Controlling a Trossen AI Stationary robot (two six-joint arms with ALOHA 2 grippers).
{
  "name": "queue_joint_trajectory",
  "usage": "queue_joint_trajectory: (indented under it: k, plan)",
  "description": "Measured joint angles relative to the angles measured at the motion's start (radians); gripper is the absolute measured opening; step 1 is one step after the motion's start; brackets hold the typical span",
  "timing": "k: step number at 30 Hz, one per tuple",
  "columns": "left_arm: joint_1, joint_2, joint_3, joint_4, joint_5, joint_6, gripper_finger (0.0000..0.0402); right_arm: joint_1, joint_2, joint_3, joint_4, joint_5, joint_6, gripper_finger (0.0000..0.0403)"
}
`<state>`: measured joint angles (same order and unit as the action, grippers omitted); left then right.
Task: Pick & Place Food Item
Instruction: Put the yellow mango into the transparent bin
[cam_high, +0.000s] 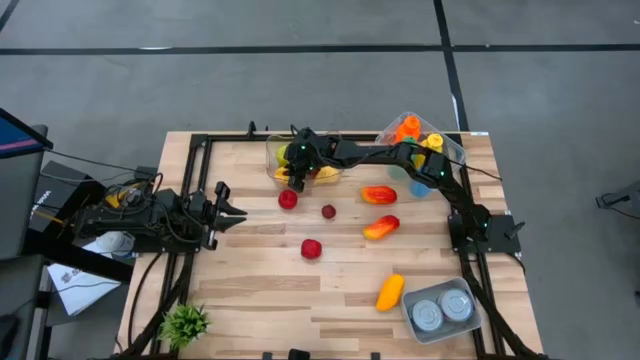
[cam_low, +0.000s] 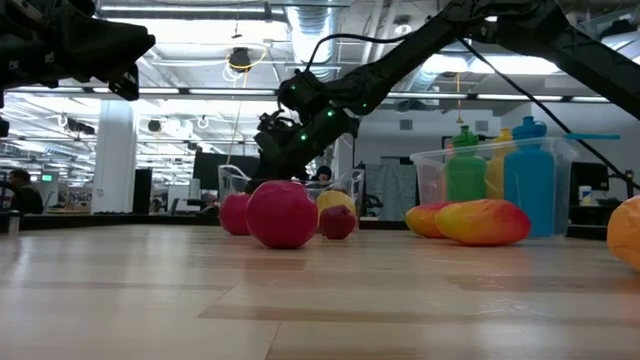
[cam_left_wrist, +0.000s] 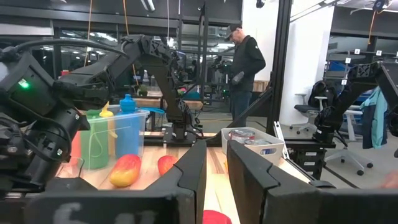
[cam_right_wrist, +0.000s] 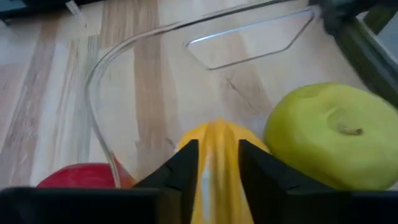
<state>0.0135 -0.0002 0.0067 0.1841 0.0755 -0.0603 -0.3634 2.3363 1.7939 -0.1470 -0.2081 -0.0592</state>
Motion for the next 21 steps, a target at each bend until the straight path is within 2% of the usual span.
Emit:
queue_joint_trajectory:
  k: [6, 12, 17, 21]
  plan:
    - [0.000, 0.000, 0.000, 0.000, 0.000, 0.000, 0.0053, 0.010, -0.016, -0.002, -0.025, -0.008, 0.004, 0.0172]
    - [0.000, 0.000, 0.000, 0.000, 0.000, 0.000, 0.0053, 0.011, -0.122, 0.000, -0.128, -0.015, -0.001, 0.0198]
    - [0.000, 0.000, 0.000, 0.000, 0.000, 0.000, 0.0053, 0.010, -0.277, 0.000, -0.369, -0.020, -0.029, 0.0200]
    - [0.000, 0.000, 0.000, 0.000, 0.000, 0.000, 0.0053, 0.018, -0.443, 0.000, -0.677, 0.064, -0.051, 0.0197]
